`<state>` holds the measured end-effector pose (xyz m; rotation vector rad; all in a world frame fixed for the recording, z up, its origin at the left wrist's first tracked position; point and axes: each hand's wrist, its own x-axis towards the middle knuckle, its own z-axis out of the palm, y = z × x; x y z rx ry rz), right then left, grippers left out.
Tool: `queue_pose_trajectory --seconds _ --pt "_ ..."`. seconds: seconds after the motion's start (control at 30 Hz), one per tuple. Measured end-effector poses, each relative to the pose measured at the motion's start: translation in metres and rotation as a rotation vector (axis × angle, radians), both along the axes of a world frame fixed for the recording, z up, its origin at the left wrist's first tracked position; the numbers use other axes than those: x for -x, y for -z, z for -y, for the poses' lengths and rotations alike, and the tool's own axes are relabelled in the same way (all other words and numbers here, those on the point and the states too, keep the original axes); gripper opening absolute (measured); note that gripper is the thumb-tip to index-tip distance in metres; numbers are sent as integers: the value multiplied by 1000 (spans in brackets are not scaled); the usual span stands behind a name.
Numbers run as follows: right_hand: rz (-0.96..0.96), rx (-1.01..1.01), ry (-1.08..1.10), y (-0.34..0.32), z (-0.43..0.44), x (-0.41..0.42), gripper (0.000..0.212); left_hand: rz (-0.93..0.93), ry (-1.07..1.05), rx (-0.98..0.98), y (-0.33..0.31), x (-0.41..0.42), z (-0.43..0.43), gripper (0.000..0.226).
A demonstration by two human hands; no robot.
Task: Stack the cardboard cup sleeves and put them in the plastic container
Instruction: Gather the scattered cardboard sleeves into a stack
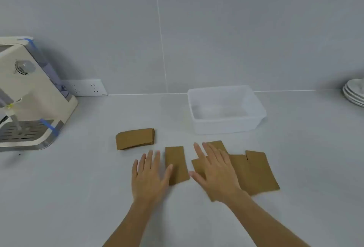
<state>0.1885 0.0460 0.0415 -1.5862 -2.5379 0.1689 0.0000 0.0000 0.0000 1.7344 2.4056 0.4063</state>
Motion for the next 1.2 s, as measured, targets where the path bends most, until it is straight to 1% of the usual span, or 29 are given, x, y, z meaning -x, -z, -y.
queue_pose_trajectory --seconds 0.1,0.2,0.27,0.3,0.33,0.43,0.5,0.53,0.63,0.67,0.77,0.87,0.93,1.0,1.1,1.17,1.2 --pt "14 54 -34 8 4 10 67 -24 -19 8 7 4 10 102" --pt "72 142 -56 14 7 21 73 -30 -33 43 12 7 17 90" --pt "73 128 -37 15 9 27 71 -11 -33 57 10 6 17 88" --pt "60 167 -20 13 10 30 70 -6 -40 60 9 6 16 89" --pt "20 191 -16 13 11 34 69 7 -44 64 9 5 16 90" --pt "-82 388 -5 12 10 45 72 97 -55 61 6 1 13 91" --pt "-114 413 41 17 10 50 72 124 -42 67 4 1 11 89" --pt "-131 437 60 19 11 52 71 130 -37 78 3 1 11 86" --pt "-231 495 109 20 12 61 70 148 -31 90 3 0 12 61" --pt "-278 516 130 20 13 63 69 165 -31 89 3 -2 12 57" --pt "-438 570 199 16 14 70 63 249 -55 85 2 -4 10 55" --pt "-758 710 260 10 14 73 46 367 -98 85 -3 -7 7 61" --pt "-902 782 255 3 14 74 36 449 -108 70 -7 -10 6 69" --pt "-951 769 251 0 13 76 33 569 -108 20 -11 -14 5 58" --pt "-1013 736 273 -5 10 77 32 876 -172 -106 -23 -17 5 45" --pt "-1077 738 283 -9 9 75 33 1062 -261 -178 -29 -15 4 41" --pt "-1123 749 280 -11 7 73 34 1187 -322 -215 -32 -12 3 40"
